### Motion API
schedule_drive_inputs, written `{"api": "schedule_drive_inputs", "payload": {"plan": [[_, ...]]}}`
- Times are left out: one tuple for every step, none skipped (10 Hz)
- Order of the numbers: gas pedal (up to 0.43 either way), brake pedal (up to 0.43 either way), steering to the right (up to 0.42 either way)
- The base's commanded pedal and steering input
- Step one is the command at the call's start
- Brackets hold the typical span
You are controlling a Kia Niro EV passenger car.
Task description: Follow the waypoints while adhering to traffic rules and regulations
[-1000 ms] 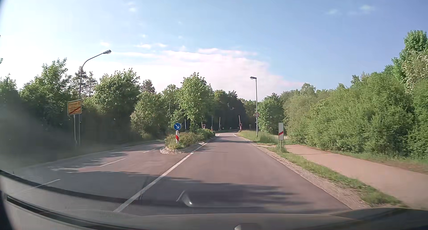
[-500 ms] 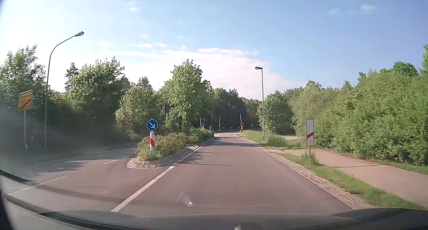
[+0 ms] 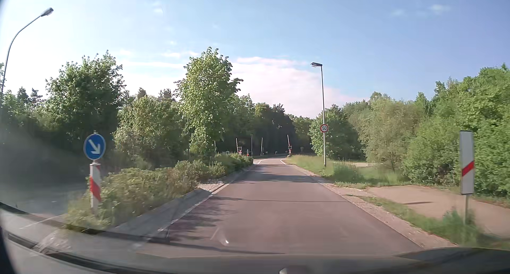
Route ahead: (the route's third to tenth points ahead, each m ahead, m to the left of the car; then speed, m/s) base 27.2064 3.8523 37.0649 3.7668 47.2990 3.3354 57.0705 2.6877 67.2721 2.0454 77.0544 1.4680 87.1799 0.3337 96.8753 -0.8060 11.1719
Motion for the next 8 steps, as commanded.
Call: {"api": "schedule_drive_inputs", "payload": {"plan": [[0.059, 0.000, -0.002], [0.059, 0.000, -0.002], [0.059, 0.000, -0.002], [0.059, 0.000, -0.001], [0.059, 0.000, -0.001], [0.059, 0.000, -0.001], [0.059, 0.000, -0.001], [0.059, 0.000, -0.001]]}}
